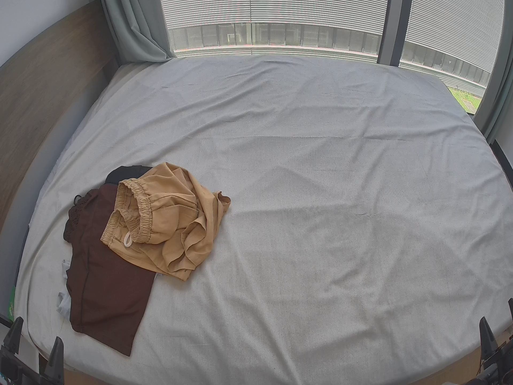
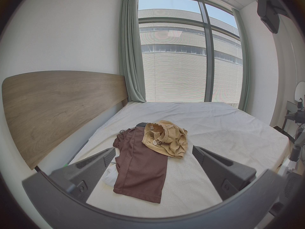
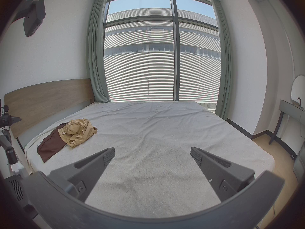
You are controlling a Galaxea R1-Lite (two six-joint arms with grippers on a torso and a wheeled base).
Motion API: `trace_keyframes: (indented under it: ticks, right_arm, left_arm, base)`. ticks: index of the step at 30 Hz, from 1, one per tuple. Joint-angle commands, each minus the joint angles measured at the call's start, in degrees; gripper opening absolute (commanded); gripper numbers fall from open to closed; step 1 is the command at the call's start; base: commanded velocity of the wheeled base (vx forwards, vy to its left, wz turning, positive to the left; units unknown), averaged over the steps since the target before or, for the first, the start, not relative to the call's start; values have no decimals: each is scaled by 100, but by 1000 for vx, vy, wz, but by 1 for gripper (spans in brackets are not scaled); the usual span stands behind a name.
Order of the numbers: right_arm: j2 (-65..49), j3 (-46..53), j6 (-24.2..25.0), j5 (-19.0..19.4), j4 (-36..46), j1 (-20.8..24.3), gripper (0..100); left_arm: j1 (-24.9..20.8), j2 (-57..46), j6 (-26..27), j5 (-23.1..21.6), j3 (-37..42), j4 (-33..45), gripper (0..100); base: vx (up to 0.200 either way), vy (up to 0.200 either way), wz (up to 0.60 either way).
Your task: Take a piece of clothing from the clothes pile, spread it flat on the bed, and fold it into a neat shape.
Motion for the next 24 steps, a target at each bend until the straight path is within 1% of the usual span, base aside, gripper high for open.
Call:
trace_keyframes:
  ticks: [1,16,18,19,21,24]
  right_arm:
    - [-49,92,9,1,2,3,100]
    - [-49,92,9,1,2,3,100]
    - [-49,92,9,1,2,3,100]
    - [-49,92,9,1,2,3,100]
    - [-49,92,9,1,2,3,100]
    - [-49,92,9,1,2,3,100]
  left_arm:
    - [0,-93,-9,4,101,-1,100]
    - [0,-93,17,-5,101,-115,100]
    - [0,-93,0,4,-66,-282,100]
    - [18,-22,8,30,-417,-361,100]
    - [-35,250,-18,48,-795,-309,100]
    - [-70,558,0,30,-778,-291,100]
  base:
    - [0,0,0]
    - [0,0,0]
    - [0,0,0]
    - [0,0,0]
    - [0,0,0]
    - [0,0,0]
